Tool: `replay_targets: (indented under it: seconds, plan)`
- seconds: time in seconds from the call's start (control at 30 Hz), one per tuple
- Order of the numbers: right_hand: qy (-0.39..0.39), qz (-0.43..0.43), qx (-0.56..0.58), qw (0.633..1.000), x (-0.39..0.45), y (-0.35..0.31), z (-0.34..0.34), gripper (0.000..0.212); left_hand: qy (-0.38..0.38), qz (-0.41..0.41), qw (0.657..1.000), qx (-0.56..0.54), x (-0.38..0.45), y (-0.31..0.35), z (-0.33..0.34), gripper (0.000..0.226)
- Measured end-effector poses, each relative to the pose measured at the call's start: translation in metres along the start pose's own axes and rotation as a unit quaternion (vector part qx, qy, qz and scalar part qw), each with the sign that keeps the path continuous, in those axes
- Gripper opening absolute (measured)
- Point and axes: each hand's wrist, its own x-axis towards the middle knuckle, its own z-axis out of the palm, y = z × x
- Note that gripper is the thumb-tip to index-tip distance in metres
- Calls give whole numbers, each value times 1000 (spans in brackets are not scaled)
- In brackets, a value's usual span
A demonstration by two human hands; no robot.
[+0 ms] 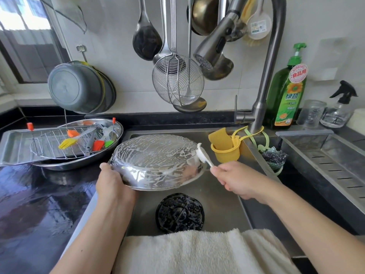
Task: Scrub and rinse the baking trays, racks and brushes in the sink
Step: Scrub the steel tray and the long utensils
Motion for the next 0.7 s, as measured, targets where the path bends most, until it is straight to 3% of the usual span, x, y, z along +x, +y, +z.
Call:
replay_targets:
  seconds: [0.13,0.27,0.4,0.47,0.6,0.7]
  plan:
    - [-80,-53,-45,994,-7,-12,16,44,14,21,999,38,-6,-4,0,42]
    - [-69,-7,-40,997,-5,1,-8,42,37,32,997,58,-1,-5,5,37]
    - [-141,-72,-109,981,-10,-6,6,41,37,25,998,35,-4,-8,5,41]
    - [-132,-98,-171,971,-7,-9,7,43,29,28,998,45,-6,-8,3,40]
    - [-99,-66,-202,972,-2,4,-15,43,30,13,999,-1,-3,-4,3,33]
    - [-123,-99,-226,961,-5,-2,0,44,33,5,999,-5,-8,-3,2,35]
